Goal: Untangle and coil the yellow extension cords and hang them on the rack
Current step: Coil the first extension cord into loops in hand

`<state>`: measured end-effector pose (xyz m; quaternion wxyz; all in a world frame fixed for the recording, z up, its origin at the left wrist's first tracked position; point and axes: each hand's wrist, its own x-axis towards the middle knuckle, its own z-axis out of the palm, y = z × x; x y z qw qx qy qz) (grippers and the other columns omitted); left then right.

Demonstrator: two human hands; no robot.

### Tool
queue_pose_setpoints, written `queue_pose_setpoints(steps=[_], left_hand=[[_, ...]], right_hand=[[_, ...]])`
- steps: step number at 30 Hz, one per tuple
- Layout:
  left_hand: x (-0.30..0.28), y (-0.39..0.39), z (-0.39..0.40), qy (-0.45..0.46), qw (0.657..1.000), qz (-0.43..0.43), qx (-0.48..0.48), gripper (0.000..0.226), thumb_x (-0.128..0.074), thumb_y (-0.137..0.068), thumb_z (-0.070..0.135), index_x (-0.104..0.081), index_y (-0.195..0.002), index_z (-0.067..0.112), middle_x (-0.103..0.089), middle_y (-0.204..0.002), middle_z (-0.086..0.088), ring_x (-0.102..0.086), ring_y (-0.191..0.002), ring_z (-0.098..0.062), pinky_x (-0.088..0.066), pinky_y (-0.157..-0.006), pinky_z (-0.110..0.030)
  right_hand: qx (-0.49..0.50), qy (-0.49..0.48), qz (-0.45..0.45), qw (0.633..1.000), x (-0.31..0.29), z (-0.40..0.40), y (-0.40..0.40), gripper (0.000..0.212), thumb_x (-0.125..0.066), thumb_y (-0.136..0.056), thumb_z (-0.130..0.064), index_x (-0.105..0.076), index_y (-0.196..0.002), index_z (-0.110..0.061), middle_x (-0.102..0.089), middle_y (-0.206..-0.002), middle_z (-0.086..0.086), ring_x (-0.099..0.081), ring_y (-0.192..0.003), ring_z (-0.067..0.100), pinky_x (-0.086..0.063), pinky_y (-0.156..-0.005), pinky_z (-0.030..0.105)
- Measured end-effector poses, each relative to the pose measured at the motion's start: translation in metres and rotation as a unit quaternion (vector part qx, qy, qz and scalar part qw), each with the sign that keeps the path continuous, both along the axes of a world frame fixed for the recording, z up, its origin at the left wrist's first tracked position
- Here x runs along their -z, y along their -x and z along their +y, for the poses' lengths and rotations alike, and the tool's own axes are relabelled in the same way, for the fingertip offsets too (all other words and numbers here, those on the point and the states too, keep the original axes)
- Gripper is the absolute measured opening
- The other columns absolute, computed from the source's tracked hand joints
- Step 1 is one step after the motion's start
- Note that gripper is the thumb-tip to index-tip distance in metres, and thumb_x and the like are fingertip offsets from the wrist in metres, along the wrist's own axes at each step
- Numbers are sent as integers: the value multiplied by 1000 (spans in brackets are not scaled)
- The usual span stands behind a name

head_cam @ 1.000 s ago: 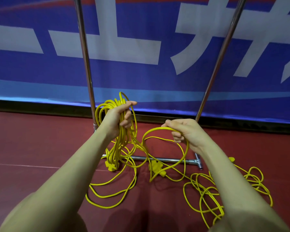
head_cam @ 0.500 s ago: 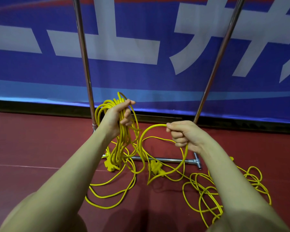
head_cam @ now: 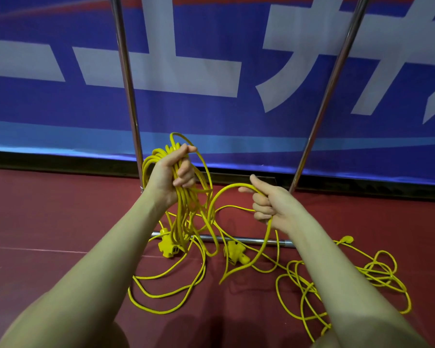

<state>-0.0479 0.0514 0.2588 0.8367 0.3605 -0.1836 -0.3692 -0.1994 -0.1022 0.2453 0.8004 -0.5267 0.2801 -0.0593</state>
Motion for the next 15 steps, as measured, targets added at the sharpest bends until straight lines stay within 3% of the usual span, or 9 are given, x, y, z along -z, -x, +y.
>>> queue_pose_setpoints(steps=[5, 9, 12, 15], left_hand=[[2, -4, 0, 4, 1000, 7, -23, 40, -35, -99, 21, -64, -75, 12, -32, -35, 5, -23, -23, -3, -19, -33, -11], [-1, -6, 1, 20, 999, 18, -37, 34, -37, -97, 21, -62, -77, 11, -33, -36, 5, -23, -23, -3, -18, -34, -12], [-6, -6, 2, 61, 997, 31, -30, 29, -43, -89, 22, -64, -74, 11, -32, -35, 5, -24, -23, -2, -17, -33, -13], [-8, -7, 7, 87, 996, 33, 4, 31, -46, -86, 24, -69, -69, 12, -30, -34, 6, -25, -21, -1, -18, -30, -12]], right_hand=[[-62, 6, -22, 998, -4, 1, 7, 20, -48, -95, -16, -58, -85, -1, -35, -42, -7, -30, -33, 3, -31, -41, 17], [-101, 77, 50, 991, 4, 0, 12, 18, -48, -94, -5, -58, -80, -3, -50, -48, -2, -38, -36, 5, -35, -44, 19], [-31, 172, 138, 975, 16, -3, 10, 21, -52, -91, -1, -60, -72, -4, -54, -44, -2, -42, -33, 4, -34, -40, 14], [57, 182, 187, 964, 29, -4, 4, 23, -51, -90, 3, -57, -68, -4, -54, -38, -1, -42, -29, 2, -30, -34, 11]])
